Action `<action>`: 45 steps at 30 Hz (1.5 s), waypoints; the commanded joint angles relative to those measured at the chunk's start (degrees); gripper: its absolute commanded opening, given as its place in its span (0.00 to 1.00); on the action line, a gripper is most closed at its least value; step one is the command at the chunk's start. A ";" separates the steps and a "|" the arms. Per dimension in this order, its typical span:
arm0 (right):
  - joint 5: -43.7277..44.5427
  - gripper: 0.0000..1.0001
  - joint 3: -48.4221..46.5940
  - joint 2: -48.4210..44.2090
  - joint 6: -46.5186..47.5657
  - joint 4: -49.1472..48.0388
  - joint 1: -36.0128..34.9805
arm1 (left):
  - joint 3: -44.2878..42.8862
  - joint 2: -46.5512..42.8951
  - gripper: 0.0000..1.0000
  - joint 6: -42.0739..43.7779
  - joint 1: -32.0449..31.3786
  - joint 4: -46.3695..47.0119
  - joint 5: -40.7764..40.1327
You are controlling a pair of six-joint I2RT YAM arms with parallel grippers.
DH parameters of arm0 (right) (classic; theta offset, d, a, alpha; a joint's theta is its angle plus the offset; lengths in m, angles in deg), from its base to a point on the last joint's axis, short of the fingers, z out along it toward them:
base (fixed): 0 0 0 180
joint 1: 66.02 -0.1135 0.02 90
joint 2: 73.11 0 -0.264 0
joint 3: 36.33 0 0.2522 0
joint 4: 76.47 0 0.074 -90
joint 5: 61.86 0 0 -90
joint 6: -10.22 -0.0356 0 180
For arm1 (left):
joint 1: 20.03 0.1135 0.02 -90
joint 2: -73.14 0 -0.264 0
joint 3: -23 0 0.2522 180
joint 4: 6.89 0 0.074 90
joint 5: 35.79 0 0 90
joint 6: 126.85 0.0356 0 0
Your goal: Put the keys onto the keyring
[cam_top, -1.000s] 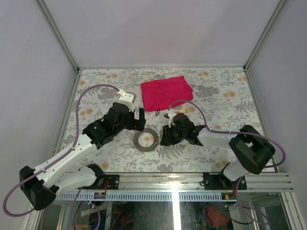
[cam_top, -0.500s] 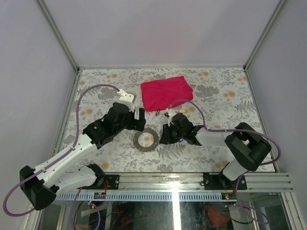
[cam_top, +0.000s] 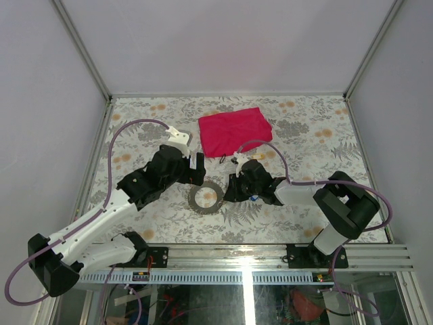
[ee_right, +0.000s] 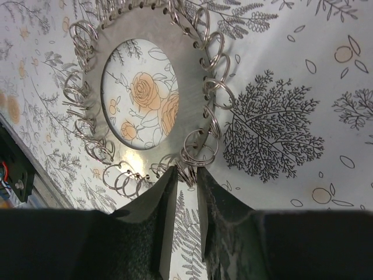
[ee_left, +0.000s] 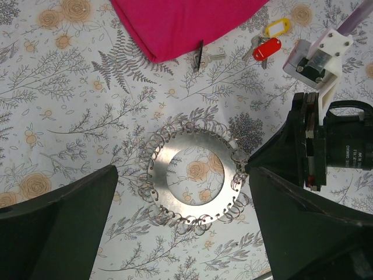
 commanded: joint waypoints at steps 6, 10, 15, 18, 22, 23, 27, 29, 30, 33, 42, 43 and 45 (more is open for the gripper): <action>-0.80 0.21 -0.38 0.81 0.57 -5.03 -0.22 | 0.25 -0.45 0.99 0.87 0.07 1.11 0.27; -0.24 0.29 -0.49 1.17 0.63 -3.53 -0.24 | 0.29 -0.39 0.98 0.83 0.01 1.10 0.29; -1.17 0.33 -0.24 2.20 0.98 -3.32 -0.21 | 0.20 -0.30 0.98 0.87 0.06 1.10 0.44; -2.18 0.29 0.00 2.35 0.56 -4.41 -0.22 | 0.22 -0.23 0.98 0.82 0.07 1.13 0.55; -3.03 0.21 -0.52 2.30 0.82 -4.33 -0.20 | 0.18 -0.40 0.98 0.86 0.03 1.19 0.40; -3.01 0.19 -0.65 2.25 1.18 -4.19 -0.21 | 0.14 -0.39 0.98 0.91 0.09 1.20 0.38; -2.65 0.10 -0.42 -0.26 2.12 -3.65 -0.19 | 0.35 -1.05 0.98 0.74 0.06 1.34 0.13; -2.58 0.03 -0.17 -2.07 2.90 -3.20 -0.30 | 0.48 -1.66 0.97 0.69 0.05 1.65 0.00; -2.40 0.01 -0.14 -3.06 3.53 -2.78 -0.26 | 0.58 -2.11 0.97 0.61 0.05 1.89 -0.41; -1.97 0.00 -0.58 -6.52 6.04 -0.26 -0.23 | 1.22 -4.29 0.97 0.52 0.04 3.45 -0.40; -4.02 0.00 -5.17 -18.93 17.78 10.19 -0.24 | 5.95 -15.15 0.97 0.49 0.07 12.54 2.47; -4.10 0.00 -6.08 -20.28 18.90 11.63 -0.27 | 6.18 -15.96 0.97 0.51 0.07 13.96 2.81; -4.22 0.00 -8.18 -23.17 21.52 14.49 -0.22 | 6.02 -17.15 0.97 0.97 0.08 15.46 3.88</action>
